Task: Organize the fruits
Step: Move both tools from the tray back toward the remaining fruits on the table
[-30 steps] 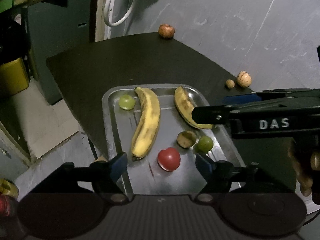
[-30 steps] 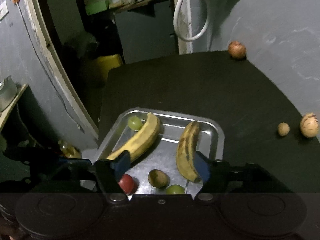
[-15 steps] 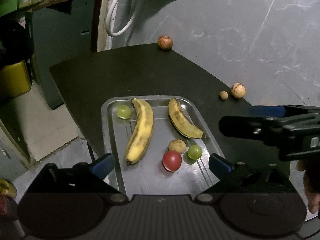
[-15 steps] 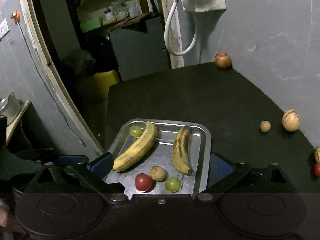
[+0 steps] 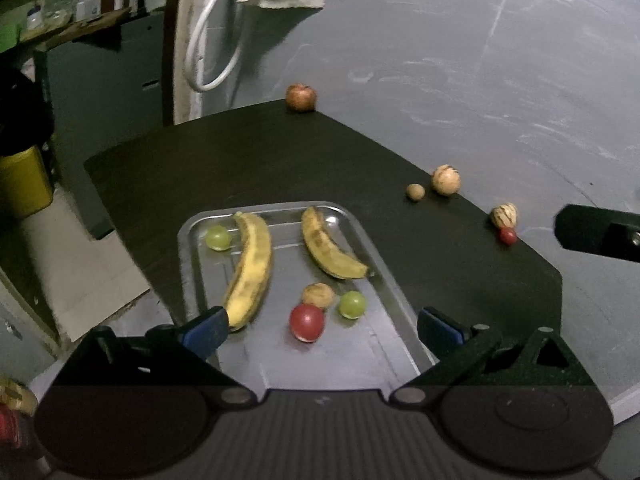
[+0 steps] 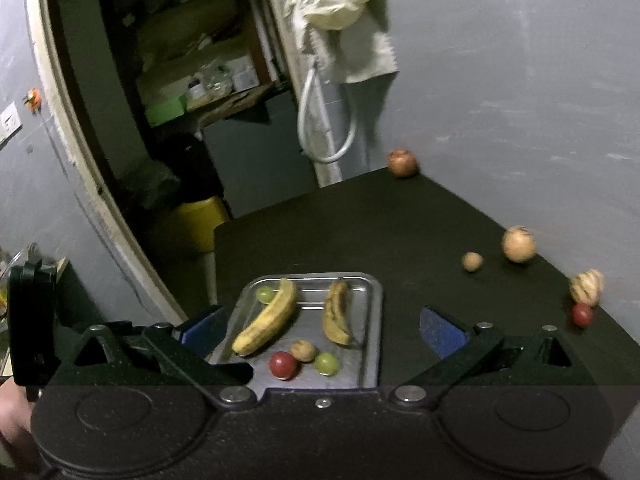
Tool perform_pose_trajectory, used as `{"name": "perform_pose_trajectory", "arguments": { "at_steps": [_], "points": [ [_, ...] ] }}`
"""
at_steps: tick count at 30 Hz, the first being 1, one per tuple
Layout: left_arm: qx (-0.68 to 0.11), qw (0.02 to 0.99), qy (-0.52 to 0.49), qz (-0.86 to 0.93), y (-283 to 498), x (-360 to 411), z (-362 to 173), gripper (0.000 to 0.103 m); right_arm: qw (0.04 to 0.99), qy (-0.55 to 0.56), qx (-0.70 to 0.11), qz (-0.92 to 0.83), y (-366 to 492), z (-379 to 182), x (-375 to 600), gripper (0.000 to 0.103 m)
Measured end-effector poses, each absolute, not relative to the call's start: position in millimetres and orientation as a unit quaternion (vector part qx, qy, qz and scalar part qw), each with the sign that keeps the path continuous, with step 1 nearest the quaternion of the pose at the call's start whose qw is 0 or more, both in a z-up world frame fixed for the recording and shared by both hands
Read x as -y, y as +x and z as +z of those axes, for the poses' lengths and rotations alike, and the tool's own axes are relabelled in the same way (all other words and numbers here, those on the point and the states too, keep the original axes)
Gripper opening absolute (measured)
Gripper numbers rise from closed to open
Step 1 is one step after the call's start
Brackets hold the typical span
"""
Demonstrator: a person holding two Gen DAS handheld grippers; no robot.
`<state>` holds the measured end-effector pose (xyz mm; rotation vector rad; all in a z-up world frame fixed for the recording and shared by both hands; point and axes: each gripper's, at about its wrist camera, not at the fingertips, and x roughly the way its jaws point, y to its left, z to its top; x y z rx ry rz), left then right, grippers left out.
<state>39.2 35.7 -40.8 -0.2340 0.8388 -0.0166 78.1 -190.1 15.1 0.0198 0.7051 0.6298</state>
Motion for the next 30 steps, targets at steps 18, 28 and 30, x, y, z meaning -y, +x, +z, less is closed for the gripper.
{"name": "perform_pose_trajectory", "arguments": {
  "at_steps": [18, 28, 30],
  "points": [
    [-0.382, 0.919, -0.037, -0.089, 84.8, 42.9, -4.5, 0.102, 0.931, 0.082, -0.303, 0.186, 58.5, 28.9, 299.9, 0.102],
    [-0.389, 0.913, -0.007, -0.126, 136.3, 57.8, -11.7, 0.102, 0.934, 0.115, -0.316, 0.122, 78.1, 12.2, 325.4, 0.102],
    [-0.392, 0.91, -0.004, -0.133, 148.6, 57.9, -15.8, 0.102, 0.934, 0.118, -0.32, 0.106, 85.2, 8.1, 326.2, 0.102]
  ]
}}
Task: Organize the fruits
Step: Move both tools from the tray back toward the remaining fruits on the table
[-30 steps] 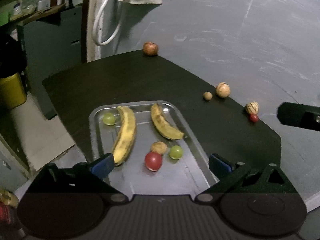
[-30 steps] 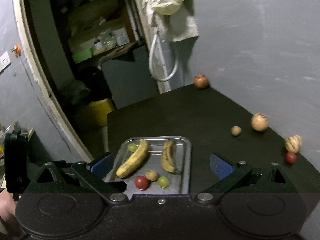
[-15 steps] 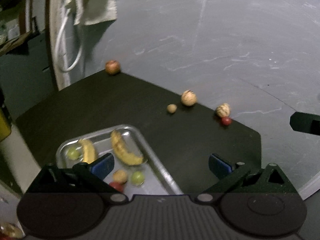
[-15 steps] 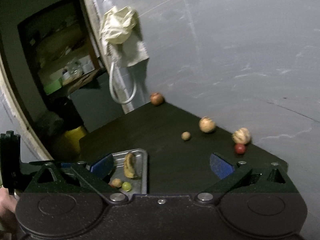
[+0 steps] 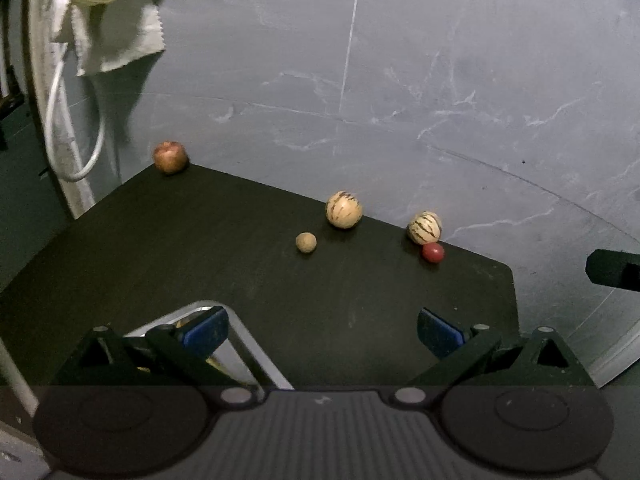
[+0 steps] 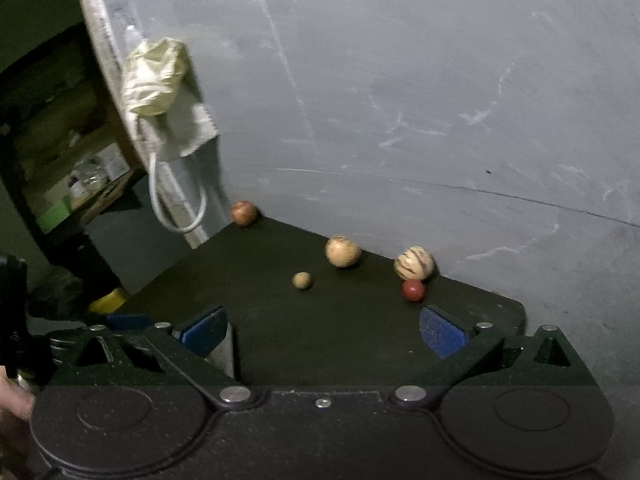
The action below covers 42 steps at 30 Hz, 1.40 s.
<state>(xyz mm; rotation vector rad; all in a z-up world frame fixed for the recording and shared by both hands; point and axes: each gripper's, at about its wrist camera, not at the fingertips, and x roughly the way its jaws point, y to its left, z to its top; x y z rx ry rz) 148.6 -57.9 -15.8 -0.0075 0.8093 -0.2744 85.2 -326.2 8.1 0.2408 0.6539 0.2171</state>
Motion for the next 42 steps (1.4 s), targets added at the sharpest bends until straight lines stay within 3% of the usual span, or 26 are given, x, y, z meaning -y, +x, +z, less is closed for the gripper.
{"name": "perform_pose_trajectory", "arguments": {
  "at_steps": [18, 33, 42],
  "points": [
    [-0.419, 0.89, 0.006, -0.18, 284.4, 57.5, -79.3, 0.102, 0.929, 0.104, -0.355, 0.009, 194.7, -50.6, 312.9, 0.102],
    [-0.419, 0.884, 0.009, -0.208, 336.0, 76.7, -118.4, 0.101, 0.919, 0.096, -0.38, -0.029, 273.3, -112.3, 320.4, 0.098],
    [-0.436, 0.875, 0.019, -0.21, 350.6, 81.7, -137.5, 0.084, 0.915, 0.097, -0.392, -0.025, 293.5, -126.6, 318.6, 0.097]
  ]
}}
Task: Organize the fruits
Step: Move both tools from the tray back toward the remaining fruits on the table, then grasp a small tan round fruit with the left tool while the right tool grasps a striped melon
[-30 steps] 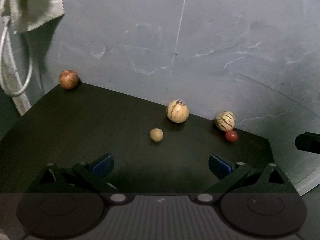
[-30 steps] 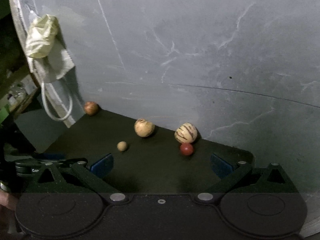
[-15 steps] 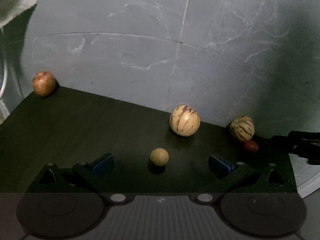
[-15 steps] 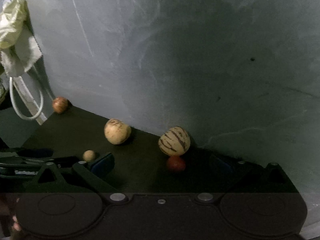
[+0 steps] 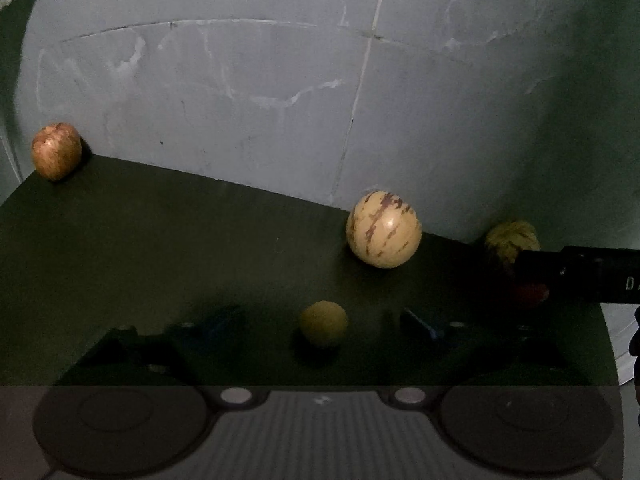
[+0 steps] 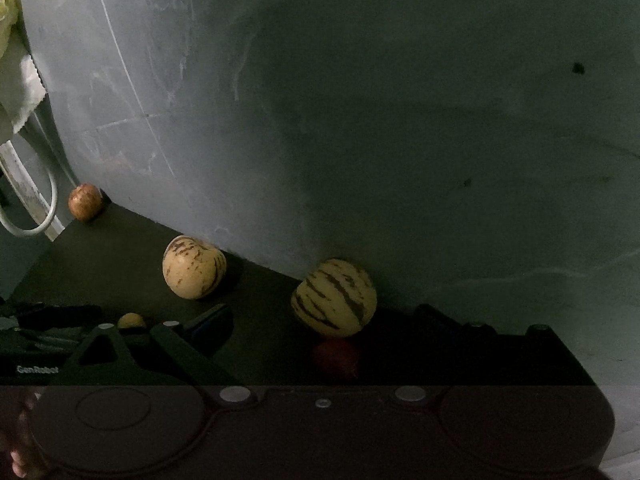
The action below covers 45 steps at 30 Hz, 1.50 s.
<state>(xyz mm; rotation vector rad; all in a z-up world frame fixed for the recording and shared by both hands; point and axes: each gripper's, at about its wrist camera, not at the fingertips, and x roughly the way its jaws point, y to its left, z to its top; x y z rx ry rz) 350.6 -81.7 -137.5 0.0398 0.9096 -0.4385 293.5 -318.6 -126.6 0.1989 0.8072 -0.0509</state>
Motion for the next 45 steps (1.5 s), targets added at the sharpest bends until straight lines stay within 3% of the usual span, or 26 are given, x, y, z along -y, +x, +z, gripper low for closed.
{"name": "perform_pose_trajectory", "arguments": {
  "at_steps": [4, 10, 14, 17, 22, 28, 29, 45],
  "points": [
    [-0.442, 0.871, 0.027, -0.214, 354.2, 81.8, -142.1, 0.069, 0.913, 0.095, -0.396, -0.025, 300.4, -131.1, 317.8, 0.096],
    [-0.433, 0.873, 0.046, -0.218, 354.7, 84.9, -143.1, 0.061, 0.911, 0.09, -0.402, -0.022, 310.2, -137.9, 316.3, 0.096],
    [-0.431, 0.872, 0.061, -0.224, 353.8, 87.6, -142.6, 0.042, 0.909, 0.088, -0.407, -0.021, 314.3, -141.6, 314.2, 0.091],
    [-0.43, 0.872, 0.069, -0.224, 352.7, 90.4, -143.0, 0.035, 0.908, 0.084, -0.41, -0.021, 317.1, -143.6, 312.3, 0.089],
    [-0.428, 0.873, 0.072, -0.221, 351.4, 90.7, -143.4, 0.031, 0.908, 0.079, -0.411, -0.026, 323.1, -145.5, 309.4, 0.087],
    [-0.427, 0.875, 0.07, -0.219, 350.8, 92.8, -143.5, 0.029, 0.905, 0.058, -0.419, -0.039, 329.4, -149.5, 303.8, 0.066],
    [-0.426, 0.876, 0.067, -0.218, 350.1, 92.7, -143.5, 0.029, 0.906, 0.055, -0.418, -0.044, 329.9, -149.5, 304.2, 0.056],
    [-0.42, 0.882, 0.047, -0.209, 345.8, 87.9, -137.4, 0.028, 0.92, 0.027, -0.392, -0.011, 317.7, -128.4, 296.8, 0.055]
  ]
}}
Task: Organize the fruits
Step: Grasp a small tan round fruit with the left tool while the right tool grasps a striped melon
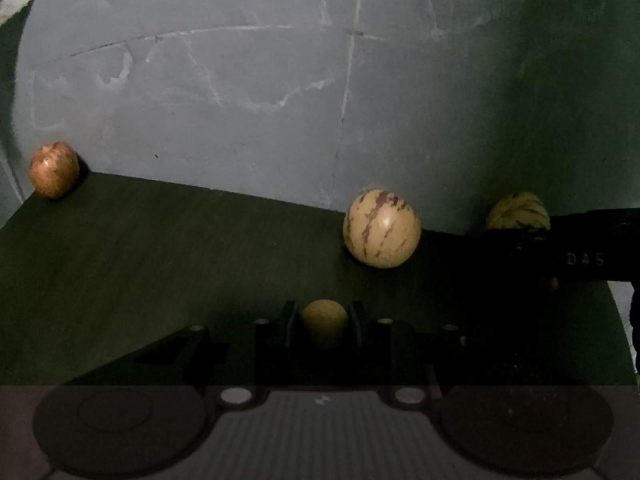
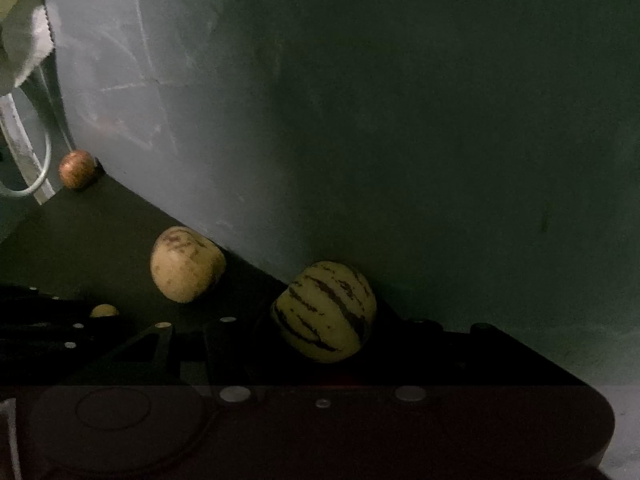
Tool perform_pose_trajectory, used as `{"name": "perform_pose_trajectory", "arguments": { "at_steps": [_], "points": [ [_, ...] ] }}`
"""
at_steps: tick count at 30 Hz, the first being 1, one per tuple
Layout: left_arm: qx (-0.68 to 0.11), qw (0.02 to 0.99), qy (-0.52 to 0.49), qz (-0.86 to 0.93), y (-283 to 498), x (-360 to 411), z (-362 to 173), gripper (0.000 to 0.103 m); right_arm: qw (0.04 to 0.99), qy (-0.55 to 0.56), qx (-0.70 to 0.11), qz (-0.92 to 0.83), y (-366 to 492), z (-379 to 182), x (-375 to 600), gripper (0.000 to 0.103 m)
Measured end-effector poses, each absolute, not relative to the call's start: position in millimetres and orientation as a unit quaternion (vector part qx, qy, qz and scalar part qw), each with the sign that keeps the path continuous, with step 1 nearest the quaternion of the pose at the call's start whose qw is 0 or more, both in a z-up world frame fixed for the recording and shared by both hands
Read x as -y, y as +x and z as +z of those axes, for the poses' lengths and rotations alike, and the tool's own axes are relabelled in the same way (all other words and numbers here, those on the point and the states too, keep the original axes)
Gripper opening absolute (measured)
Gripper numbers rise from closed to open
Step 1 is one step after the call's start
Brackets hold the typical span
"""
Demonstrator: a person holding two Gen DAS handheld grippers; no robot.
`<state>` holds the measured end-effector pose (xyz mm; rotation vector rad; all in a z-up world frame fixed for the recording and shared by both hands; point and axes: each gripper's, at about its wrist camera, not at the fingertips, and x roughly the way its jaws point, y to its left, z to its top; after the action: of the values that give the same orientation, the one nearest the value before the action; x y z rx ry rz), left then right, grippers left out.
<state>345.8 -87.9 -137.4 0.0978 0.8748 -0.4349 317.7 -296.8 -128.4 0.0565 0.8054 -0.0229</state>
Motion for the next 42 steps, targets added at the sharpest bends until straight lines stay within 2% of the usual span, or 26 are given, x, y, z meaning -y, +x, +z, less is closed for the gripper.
{"name": "perform_pose_trajectory", "arguments": {
  "at_steps": [18, 28, 42],
  "points": [
    [-0.373, 0.911, 0.024, -0.172, 311.2, 66.7, -67.9, 0.028, 0.937, 0.028, -0.343, 0.056, 269.4, -47.8, 270.6, 0.055],
    [-0.345, 0.927, 0.016, -0.147, 267.1, 63.2, -26.9, 0.028, 0.946, 0.02, -0.308, 0.103, 230.0, -6.4, 252.7, 0.055],
    [-0.306, 0.947, -0.002, -0.097, 199.2, 20.9, 15.4, 0.028, 0.947, 0.017, -0.268, 0.179, 175.1, 45.0, 218.9, 0.055]
  ]
}}
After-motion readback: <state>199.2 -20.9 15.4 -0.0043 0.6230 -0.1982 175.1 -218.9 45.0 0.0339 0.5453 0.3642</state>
